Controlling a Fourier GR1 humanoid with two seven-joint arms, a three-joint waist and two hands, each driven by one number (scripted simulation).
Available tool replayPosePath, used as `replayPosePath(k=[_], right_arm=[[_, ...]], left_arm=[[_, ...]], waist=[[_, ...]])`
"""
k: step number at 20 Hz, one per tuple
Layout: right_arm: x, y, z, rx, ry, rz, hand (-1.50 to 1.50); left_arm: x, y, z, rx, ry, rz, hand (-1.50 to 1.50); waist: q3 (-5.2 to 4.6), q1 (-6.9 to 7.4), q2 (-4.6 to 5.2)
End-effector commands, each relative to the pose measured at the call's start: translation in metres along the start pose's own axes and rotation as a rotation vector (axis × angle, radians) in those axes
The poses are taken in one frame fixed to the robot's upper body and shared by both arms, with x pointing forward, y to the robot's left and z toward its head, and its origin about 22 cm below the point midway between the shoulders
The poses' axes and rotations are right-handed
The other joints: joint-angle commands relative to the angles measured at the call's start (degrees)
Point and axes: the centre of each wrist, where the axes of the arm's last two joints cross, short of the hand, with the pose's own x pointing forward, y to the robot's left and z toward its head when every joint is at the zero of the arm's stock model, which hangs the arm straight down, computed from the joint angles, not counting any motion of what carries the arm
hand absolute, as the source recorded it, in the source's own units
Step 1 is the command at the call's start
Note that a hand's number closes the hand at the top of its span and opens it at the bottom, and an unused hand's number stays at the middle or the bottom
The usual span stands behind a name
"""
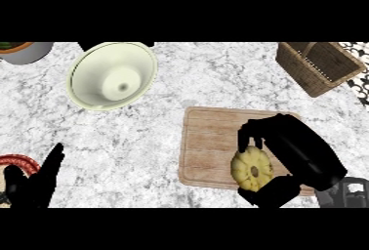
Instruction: Pick the squash from the cutting board and place it in the basket
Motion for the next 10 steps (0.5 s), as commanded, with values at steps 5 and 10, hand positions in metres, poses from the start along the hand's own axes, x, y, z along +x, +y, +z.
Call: replayPosePath(k=[5, 10], right_arm=[[-0.003, -0.091, 0.050, -0.406, -0.004, -0.385, 1.50], [-0.001, -0.159, 0.084, -0.528, 0.101, -0.366, 1.50]], left_arm=[[-0.023, -0.009, 0.003, -0.021, 0.116, 0.013, 0.00], [-0.020, -0.015, 0.000, -0.073, 0.104, 0.001, 0.00]], waist=[[-1.27, 1.43, 0.58], [-1.38, 3.72, 0.67]])
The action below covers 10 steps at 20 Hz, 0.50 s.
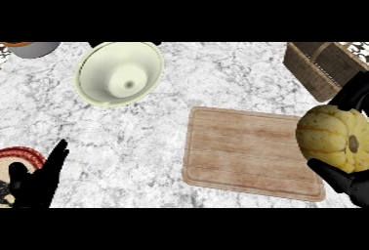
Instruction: Pick the squash from the cutting board and place it in the basket
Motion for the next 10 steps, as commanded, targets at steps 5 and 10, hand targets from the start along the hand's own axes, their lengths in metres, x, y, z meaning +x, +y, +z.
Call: replayPosePath(k=[5, 10], right_arm=[[0.039, -0.130, -0.006, -0.231, 0.083, -0.054, 1.50], [0.046, -0.189, -0.020, -0.258, 0.168, -0.051, 1.50]], left_arm=[[-0.022, -0.019, -0.003, -0.085, 0.113, 0.003, 0.00], [-0.010, -0.029, -0.017, -0.104, 0.097, -0.020, 0.00]], waist=[[-0.97, 3.17, 0.88], [-0.87, 4.95, 1.45]])
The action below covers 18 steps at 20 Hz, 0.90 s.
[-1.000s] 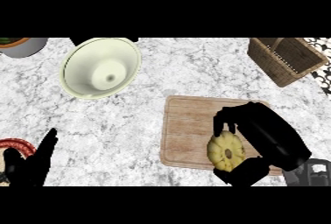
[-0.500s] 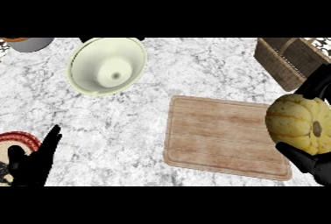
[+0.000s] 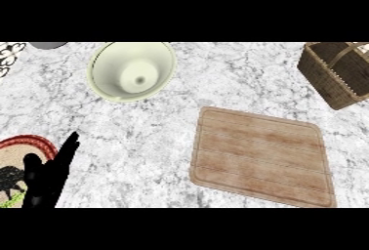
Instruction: Pick the squash from the cutting board and place it in the basket
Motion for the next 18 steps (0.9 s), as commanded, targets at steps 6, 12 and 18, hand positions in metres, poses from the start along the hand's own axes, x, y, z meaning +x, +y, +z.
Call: replayPosePath(k=[6, 12, 18], right_arm=[[-0.008, -0.067, -0.041, -0.020, 0.107, 0.060, 1.50], [-0.032, -0.064, -0.064, -0.019, 0.104, 0.107, 1.50], [-0.061, -0.058, -0.088, -0.025, 0.138, 0.019, 1.50]], left_arm=[[-0.019, -0.014, -0.001, -0.072, 0.131, 0.017, 0.00], [-0.012, -0.018, -0.019, -0.052, 0.133, 0.002, 0.00], [-0.017, -0.013, -0.007, -0.061, 0.139, 0.015, 0.00]], waist=[[-0.66, 2.93, 1.31], [-0.63, 2.01, 1.23], [-0.62, 2.40, 1.04]])
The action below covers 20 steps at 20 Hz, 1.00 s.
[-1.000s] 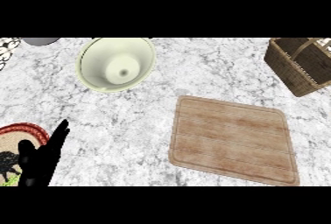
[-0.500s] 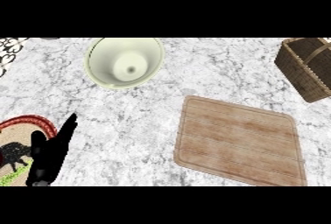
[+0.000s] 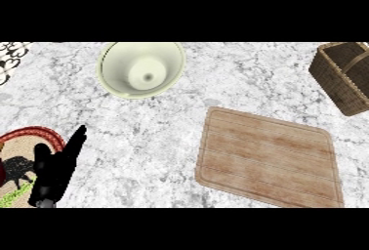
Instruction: Pick the squash from the cutting board and place it in the basket
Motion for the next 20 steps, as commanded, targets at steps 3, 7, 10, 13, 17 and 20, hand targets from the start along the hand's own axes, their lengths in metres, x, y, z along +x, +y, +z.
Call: replayPosePath(k=[3, 7, 10, 13, 17, 20], right_arm=[[-0.051, 0.017, -0.027, 0.023, 0.091, -0.192, 1.50], [-0.080, 0.024, -0.031, 0.026, 0.076, -0.190, 1.50], [-0.081, 0.015, -0.037, 0.043, 0.080, -0.197, 1.50], [-0.088, 0.040, -0.047, 0.031, 0.077, -0.204, 1.50], [-0.112, 0.016, -0.031, -0.094, 0.188, 0.057, 1.50], [-0.120, 0.013, -0.033, -0.023, 0.131, 0.119, 1.50]], left_arm=[[-0.035, -0.018, 0.008, -0.035, 0.131, 0.038, 0.00], [-0.024, -0.004, 0.005, -0.023, 0.134, 0.023, 0.00], [-0.035, 0.001, -0.001, -0.014, 0.130, 0.023, 0.00], [-0.039, -0.016, 0.002, -0.023, 0.159, 0.023, 0.00], [-0.033, -0.006, 0.005, -0.029, 0.134, 0.025, 0.00], [-0.025, -0.008, 0.004, -0.020, 0.120, 0.021, 0.00]], waist=[[-0.62, -0.24, 0.51], [-0.57, -0.63, 0.40], [-0.65, -0.62, 0.52], [-0.65, -0.55, 0.47], [-0.61, -0.03, 0.89], [-0.55, 0.70, 1.01]])
